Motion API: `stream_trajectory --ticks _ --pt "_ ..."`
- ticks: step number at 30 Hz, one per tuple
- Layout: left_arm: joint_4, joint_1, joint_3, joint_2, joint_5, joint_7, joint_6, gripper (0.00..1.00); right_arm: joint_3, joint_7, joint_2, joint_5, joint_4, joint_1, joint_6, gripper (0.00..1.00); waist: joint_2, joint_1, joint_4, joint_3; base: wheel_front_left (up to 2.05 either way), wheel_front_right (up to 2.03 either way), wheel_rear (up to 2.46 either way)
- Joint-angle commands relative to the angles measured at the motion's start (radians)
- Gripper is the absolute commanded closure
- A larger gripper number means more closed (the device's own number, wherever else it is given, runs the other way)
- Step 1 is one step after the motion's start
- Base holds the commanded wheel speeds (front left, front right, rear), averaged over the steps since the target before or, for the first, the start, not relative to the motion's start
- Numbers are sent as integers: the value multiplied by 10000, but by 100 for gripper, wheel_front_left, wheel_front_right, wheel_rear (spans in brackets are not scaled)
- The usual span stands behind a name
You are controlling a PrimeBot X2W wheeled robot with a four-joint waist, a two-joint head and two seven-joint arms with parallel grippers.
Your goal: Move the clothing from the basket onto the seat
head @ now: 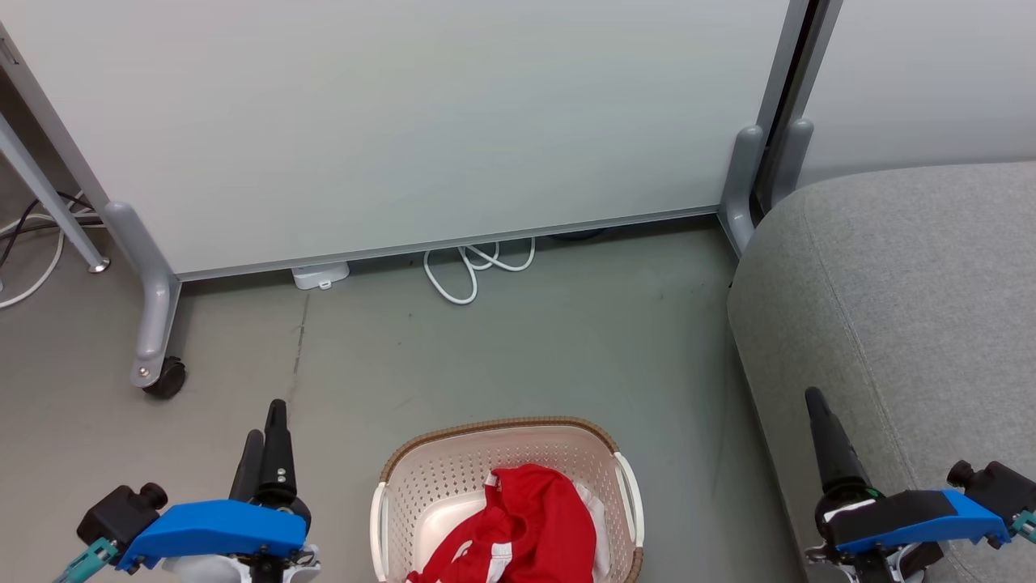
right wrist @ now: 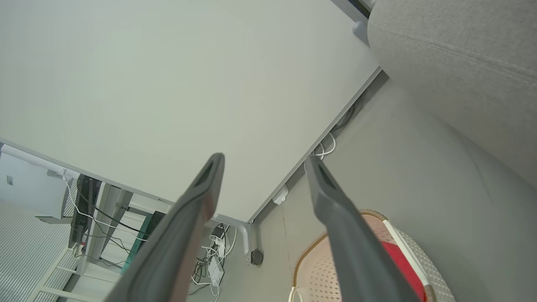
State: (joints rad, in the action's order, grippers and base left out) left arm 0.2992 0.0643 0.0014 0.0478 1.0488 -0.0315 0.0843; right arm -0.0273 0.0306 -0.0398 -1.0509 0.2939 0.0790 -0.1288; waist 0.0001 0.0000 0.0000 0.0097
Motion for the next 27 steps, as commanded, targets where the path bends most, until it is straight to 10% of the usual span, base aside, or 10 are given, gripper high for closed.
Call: stream_trajectory --ticks 1,27 --pt "-95 322 -104 100 -439 -106 -30 0 44 119 -69 394 -110 322 -11 0 -1 0 5 0 0 0 0" --pt "248 505 -688 230 -4069 -949 -97 0 432 956 -97 3888 71 528 -17 0 -1 0 -23 -18 0 0 0"
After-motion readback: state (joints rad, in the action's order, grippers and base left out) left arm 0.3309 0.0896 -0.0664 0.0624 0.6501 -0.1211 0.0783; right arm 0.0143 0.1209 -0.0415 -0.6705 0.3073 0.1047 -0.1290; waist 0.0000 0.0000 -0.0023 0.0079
